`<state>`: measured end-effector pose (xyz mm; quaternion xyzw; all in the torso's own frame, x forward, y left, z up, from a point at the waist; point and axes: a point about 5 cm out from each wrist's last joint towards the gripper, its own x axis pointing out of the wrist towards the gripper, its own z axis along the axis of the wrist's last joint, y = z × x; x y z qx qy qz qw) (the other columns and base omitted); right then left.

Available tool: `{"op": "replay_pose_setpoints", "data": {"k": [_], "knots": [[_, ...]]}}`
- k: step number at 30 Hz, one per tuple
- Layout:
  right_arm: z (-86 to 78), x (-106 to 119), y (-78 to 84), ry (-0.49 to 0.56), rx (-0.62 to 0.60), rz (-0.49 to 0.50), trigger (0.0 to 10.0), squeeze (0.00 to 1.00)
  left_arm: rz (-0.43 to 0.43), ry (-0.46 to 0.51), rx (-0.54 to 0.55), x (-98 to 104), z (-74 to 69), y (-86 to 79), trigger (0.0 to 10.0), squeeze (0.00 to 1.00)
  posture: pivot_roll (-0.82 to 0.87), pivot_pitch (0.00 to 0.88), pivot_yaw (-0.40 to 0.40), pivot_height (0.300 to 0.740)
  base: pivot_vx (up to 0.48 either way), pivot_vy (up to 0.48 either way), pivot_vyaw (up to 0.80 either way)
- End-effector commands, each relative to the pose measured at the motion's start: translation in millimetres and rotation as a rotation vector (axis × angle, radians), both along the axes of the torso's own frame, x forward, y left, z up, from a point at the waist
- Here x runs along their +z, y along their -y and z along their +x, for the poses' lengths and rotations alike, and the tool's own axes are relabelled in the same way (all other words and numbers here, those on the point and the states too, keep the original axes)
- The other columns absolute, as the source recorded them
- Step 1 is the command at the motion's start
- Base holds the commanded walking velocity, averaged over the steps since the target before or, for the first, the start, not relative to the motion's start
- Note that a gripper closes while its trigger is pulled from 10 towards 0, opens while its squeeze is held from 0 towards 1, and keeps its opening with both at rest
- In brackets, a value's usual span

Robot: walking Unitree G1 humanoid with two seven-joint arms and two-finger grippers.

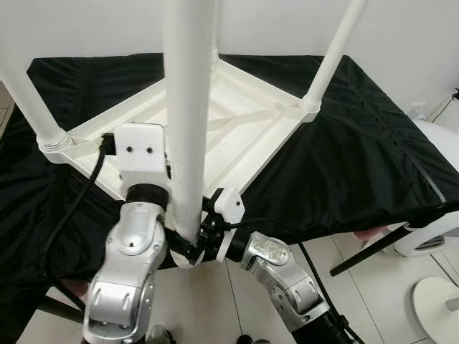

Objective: Building children table

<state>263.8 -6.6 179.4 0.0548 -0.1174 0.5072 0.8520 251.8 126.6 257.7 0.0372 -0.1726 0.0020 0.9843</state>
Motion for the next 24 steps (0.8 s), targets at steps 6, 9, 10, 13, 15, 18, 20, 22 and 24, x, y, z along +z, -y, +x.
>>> {"op": "replay_pose_setpoints", "data": {"k": [6, 9, 10, 13, 15, 18, 20, 22, 24], "knots": [[16.9, 5, 33.0, 0.011, -0.220, 0.040, 10.0, 0.00, 0.095, -0.060, 0.078, -10, 10.2, -26.5, 10.0, 0.00, 0.13, 0.195, -0.049, 0.740, 0.000, 0.000, 0.00], [17.7, 6, 38.7, 0.014, -0.252, 0.042, 10.0, 0.00, 0.104, -0.082, 0.108, -15, 13.9, -32.8, 10.0, 0.00, 0.12, 0.197, -0.041, 0.740, 0.000, 0.000, 0.00], [18.1, 6, 40.8, 0.014, -0.262, 0.043, 10.0, 0.00, 0.104, -0.088, 0.119, -16, 15.6, -35.2, 10.0, 0.00, 0.11, 0.197, -0.040, 0.740, 0.000, 0.000, 0.00], [19.1, 6, 55.4, 0.023, -0.322, 0.038, 10.0, 0.00, 0.124, -0.096, 0.128, -18, 21.9, -40.0, 10.0, 0.00, 0.09, 0.194, -0.026, 0.740, 0.000, 0.000, 0.00], [19.9, 7, 63.7, 0.032, -0.354, 0.033, 10.0, 0.00, 0.122, -0.097, 0.117, -18, 25.0, -41.3, 10.0, 0.00, 0.08, 0.192, -0.020, 0.740, 0.000, 0.000, 0.00], [22.2, 8, 74.5, 0.045, -0.390, 0.024, 10.0, 0.00, 0.136, -0.099, 0.091, -20, 29.3, -40.3, 10.0, 0.00, 0.05, 0.183, -0.009, 0.740, 0.000, 0.000, 0.00], [24.7, 9, 88.2, 0.059, -0.432, 0.015, 10.0, 0.00, 0.171, -0.106, 0.069, -24, 34.0, -38.4, 10.0, 0.00, 0.05, 0.183, -0.009, 0.740, 0.000, 0.000, 0.00], [25.8, 10, 93.7, 0.066, -0.448, 0.011, 10.0, 0.00, 0.183, -0.109, 0.061, -25, 36.1, -38.0, 10.0, 0.00, 0.04, 0.182, -0.006, 0.740, 0.000, 0.000, 0.00], [30.1, 13, 105.1, 0.077, -0.488, 0.007, 10.0, 0.00, 0.221, -0.114, 0.046, -29, 42.3, -37.6, 10.0, 0.00, 0.03, 0.179, -0.005, 0.740, 0.000, 0.000, 0.00]]}}
